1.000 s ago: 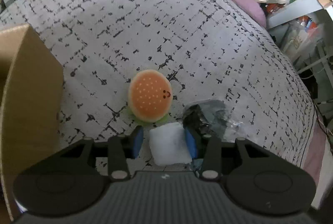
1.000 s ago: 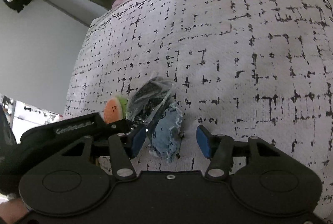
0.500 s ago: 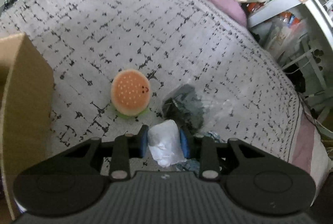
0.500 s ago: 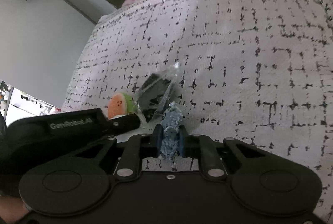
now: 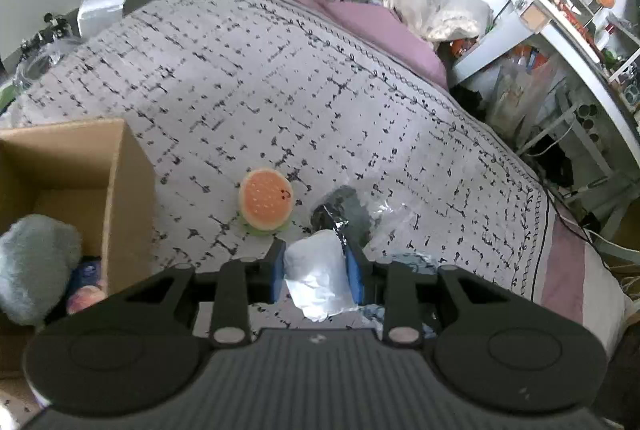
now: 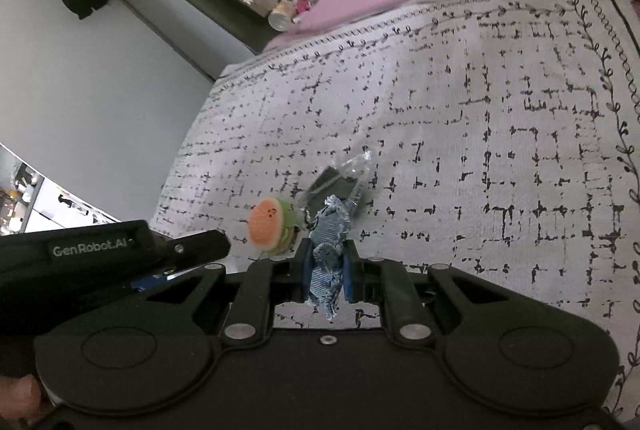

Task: Organize soft objects
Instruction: 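Lift the white item with the left tool while the right tool grasps and lifts the blue cloth, then carry both items over the box and release them inside with both tools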

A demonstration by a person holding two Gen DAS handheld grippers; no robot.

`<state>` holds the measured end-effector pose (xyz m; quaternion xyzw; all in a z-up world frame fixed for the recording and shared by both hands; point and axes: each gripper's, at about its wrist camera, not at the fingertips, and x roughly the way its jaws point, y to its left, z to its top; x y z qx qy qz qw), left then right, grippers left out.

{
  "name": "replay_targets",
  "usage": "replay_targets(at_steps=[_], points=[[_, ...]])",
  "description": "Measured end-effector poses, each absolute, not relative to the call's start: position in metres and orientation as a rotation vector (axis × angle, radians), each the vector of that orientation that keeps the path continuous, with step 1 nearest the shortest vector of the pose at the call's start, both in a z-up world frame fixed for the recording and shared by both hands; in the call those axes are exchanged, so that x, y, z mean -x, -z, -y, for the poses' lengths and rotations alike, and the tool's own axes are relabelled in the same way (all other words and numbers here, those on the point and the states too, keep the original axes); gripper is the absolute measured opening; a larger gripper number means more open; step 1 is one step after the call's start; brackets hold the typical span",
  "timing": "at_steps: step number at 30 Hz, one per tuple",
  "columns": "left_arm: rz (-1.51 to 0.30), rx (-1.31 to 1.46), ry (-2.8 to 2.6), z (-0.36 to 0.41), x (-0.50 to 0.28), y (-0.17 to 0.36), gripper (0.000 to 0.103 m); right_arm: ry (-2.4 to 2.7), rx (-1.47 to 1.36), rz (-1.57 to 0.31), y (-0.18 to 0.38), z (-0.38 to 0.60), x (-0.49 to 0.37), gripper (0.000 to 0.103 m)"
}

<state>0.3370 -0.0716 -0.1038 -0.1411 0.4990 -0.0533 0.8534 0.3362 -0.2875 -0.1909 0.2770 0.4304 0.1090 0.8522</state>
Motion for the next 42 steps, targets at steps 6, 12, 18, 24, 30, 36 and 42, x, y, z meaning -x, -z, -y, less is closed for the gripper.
replay_targets(at_steps=[6,12,18,24,30,36,42], points=[[-1.027,0.284,0.111,0.064,-0.324,0.085,0.031,-0.248,-0.534,-0.858,0.173,0.287,-0.325,0.015],[-1.013,0.273,0.126,0.06,-0.312,0.073,0.031,-0.253,-0.503,-0.82,0.158,0.286,-0.314,0.015],[-1.001,0.278,0.143,0.052,-0.303,0.065,0.031,-0.248,-0.506,-0.797,0.148,0.281,-0.307,0.015],[-0.991,0.27,0.162,0.043,-0.298,0.062,0.031,-0.244,-0.495,-0.789,0.14,0.269,-0.303,0.015],[-0.988,0.26,0.173,0.03,-0.294,0.062,0.031,-0.232,-0.485,-0.788,0.134,0.258,-0.304,0.015],[-0.98,0.281,0.182,0.004,-0.293,0.061,0.031,-0.254,-0.446,-0.79,0.12,0.236,-0.304,0.015],[-0.958,0.303,0.177,-0.028,-0.297,0.056,0.031,-0.271,-0.409,-0.801,0.115,0.202,-0.303,0.015]])
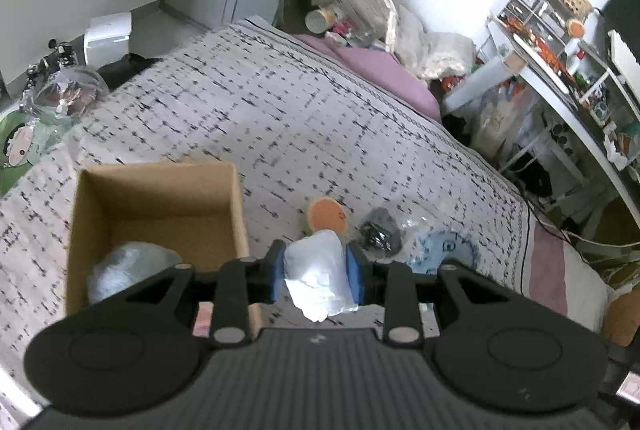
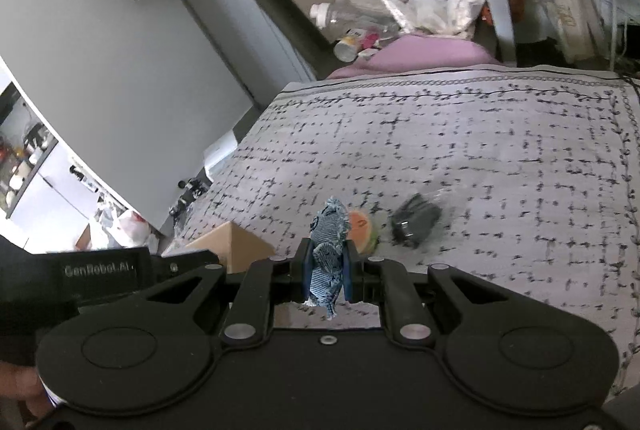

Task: Organize soft objects
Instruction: 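Carry both items over the box and release them inside with both tools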

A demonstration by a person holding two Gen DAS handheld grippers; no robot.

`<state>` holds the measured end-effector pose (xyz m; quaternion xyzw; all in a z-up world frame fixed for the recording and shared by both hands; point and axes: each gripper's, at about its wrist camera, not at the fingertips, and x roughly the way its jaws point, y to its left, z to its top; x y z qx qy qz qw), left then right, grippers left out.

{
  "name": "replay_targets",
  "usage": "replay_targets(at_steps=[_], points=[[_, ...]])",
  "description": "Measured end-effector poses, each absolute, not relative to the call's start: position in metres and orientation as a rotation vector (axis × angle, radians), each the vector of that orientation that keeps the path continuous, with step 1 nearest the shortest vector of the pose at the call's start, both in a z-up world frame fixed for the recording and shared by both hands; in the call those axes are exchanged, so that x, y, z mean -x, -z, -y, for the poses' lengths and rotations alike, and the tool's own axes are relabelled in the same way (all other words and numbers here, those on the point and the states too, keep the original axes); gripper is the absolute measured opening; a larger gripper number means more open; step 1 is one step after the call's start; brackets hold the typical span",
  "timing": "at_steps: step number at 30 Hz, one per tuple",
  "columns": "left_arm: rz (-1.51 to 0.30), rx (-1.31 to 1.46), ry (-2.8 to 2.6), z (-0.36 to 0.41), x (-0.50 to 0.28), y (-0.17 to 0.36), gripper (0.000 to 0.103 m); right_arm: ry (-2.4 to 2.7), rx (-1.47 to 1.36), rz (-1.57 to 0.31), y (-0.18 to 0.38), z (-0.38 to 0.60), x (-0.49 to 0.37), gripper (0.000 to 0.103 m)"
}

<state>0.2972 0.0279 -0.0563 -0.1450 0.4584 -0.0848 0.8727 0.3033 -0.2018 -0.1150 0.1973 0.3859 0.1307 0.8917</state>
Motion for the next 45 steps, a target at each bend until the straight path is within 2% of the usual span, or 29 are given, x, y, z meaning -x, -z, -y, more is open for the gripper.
replay_targets(at_steps=[15,31,35,41,45], points=[[-0.951,0.356,0.112,-0.113,-0.312,0.07,0.031,-0.33,-0.334,-0.817,0.102,0.122,-0.314,0.015],[-1.007,0.413,0.03,-0.168,-0.333,0.103,0.031,-0.401,-0.306,-0.896,0.125,0.064,-0.337,0.015],[-1.019,0.401,0.019,-0.168,-0.34,0.108,0.031,-0.414,-0.289,-0.897,0.126,0.06,-0.341,0.023],[-1.043,0.353,-0.012,-0.161,-0.343,0.109,0.05,-0.427,-0.319,-0.896,0.12,0.069,-0.339,0.047],[-1.022,0.332,-0.013,-0.155,-0.34,0.1,0.062,-0.409,-0.31,-0.89,0.118,0.081,-0.334,0.053]])
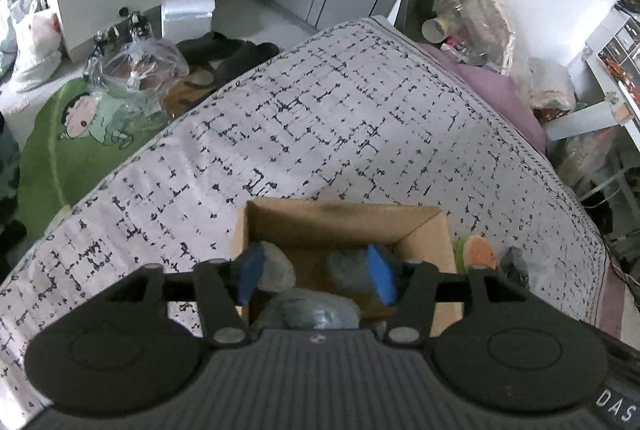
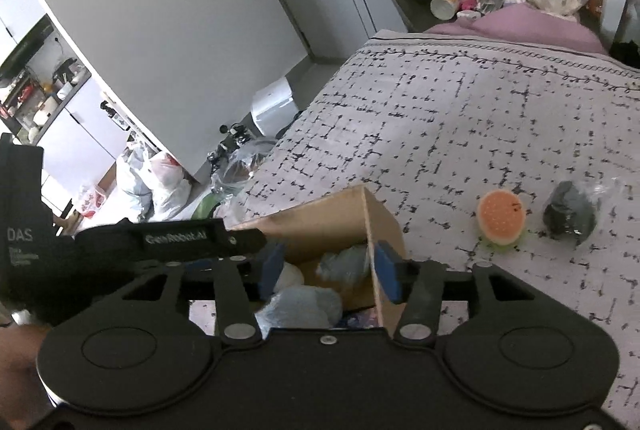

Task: Organize soft objects
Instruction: 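Carry both items over the box and release them inside with both tools, then move the left tool to the burger plush while the right tool approaches the bagged black item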

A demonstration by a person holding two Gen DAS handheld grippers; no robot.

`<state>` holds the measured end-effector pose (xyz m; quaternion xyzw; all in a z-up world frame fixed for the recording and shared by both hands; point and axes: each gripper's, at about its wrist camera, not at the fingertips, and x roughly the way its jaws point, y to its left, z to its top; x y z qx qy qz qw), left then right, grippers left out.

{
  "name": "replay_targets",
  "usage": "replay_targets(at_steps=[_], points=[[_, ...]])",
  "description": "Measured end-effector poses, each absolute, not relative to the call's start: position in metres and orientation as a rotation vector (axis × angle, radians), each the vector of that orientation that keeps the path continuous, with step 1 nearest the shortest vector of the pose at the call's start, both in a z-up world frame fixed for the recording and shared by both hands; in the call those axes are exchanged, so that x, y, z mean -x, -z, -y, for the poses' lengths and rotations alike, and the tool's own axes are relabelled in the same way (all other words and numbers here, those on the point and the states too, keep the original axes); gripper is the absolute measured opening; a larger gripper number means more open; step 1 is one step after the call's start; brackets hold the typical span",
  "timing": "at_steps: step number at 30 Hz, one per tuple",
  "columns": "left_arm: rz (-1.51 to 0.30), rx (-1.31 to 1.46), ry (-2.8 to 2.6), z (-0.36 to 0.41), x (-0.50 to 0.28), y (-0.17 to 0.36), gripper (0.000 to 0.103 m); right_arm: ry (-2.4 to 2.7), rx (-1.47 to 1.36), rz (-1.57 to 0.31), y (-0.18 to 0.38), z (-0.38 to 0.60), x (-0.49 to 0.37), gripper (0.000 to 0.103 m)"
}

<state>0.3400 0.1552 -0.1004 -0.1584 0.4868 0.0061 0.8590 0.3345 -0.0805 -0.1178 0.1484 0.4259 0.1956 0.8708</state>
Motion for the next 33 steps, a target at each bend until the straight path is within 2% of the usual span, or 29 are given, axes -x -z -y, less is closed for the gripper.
replay_targets(at_steps=[6,9,13,24,33], points=[[-1.002,0.31,-0.004,-0.143,-0.334,0.087,0.064,-0.36,-0.305,-0.856,0.108,0.108,-0.328,0.066],[-0.991,0.286,-0.004,-0.134,-0.331,0.079,0.066,-0.336,-0.311,-0.844,0.103,0.125,-0.325,0.067],[-0.97,0.259,-0.001,-0.117,-0.324,0.068,0.073,-0.316,-0.359,-0.832,0.097,0.151,-0.319,0.067],[-0.961,0.251,0.032,-0.076,-0.314,0.051,0.074,-0.279,-0.374,-0.819,0.091,0.197,-0.311,0.081],[-0.982,0.217,0.032,-0.048,-0.321,0.046,0.074,-0.234,-0.439,-0.803,0.093,0.242,-0.323,0.081]])
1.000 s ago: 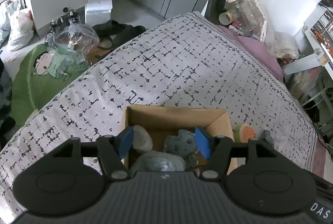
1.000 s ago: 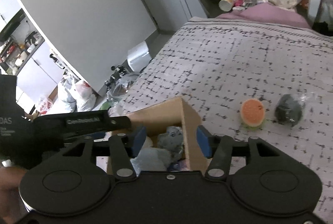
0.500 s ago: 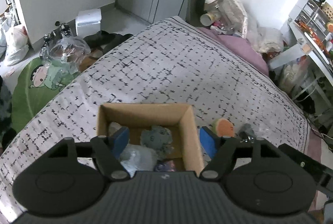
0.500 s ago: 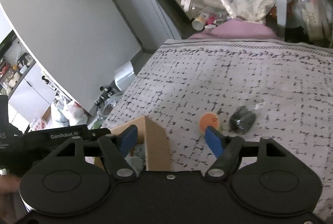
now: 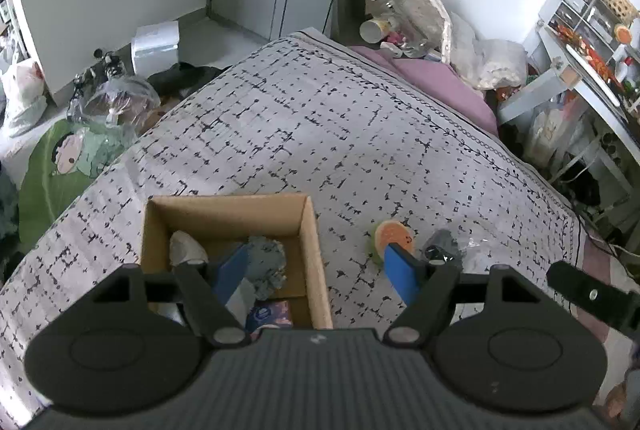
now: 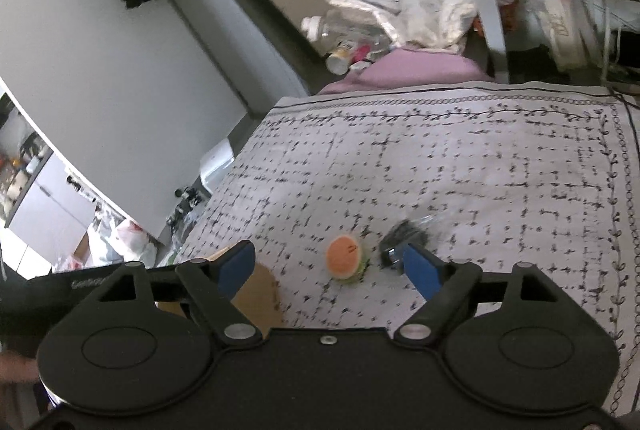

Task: Organize soft objects
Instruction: 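Move the left tool to the burger plush while the right tool approaches the bagged black item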

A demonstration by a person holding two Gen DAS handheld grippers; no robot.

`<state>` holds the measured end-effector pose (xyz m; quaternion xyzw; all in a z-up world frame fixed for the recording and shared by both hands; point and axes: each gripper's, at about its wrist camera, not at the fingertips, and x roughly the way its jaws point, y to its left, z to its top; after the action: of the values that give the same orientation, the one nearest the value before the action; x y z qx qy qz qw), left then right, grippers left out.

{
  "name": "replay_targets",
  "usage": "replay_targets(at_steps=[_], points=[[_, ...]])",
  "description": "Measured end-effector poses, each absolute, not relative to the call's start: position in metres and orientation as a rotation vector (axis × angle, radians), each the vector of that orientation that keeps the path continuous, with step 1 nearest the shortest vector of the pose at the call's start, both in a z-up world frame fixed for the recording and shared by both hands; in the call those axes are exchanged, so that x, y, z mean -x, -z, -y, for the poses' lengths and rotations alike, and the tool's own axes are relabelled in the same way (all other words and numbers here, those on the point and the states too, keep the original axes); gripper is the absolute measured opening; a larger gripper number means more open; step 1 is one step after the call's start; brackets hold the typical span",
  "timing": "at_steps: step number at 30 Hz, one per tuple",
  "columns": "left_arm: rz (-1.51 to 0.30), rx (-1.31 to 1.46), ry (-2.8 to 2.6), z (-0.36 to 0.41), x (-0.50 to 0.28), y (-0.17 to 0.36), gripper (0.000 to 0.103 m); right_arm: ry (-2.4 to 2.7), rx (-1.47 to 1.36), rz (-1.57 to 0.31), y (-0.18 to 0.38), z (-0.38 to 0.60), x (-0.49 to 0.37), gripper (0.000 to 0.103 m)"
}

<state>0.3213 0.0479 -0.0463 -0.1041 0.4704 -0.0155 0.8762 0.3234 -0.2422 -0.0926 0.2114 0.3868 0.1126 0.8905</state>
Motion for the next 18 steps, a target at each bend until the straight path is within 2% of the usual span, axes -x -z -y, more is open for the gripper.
replay_targets(at_steps=[18], points=[[-1.059,0.195,0.078,0.012,-0.363,0.08,0.074,-0.208,-0.507,-0.887,0.145,0.265,-0.368,0.081]])
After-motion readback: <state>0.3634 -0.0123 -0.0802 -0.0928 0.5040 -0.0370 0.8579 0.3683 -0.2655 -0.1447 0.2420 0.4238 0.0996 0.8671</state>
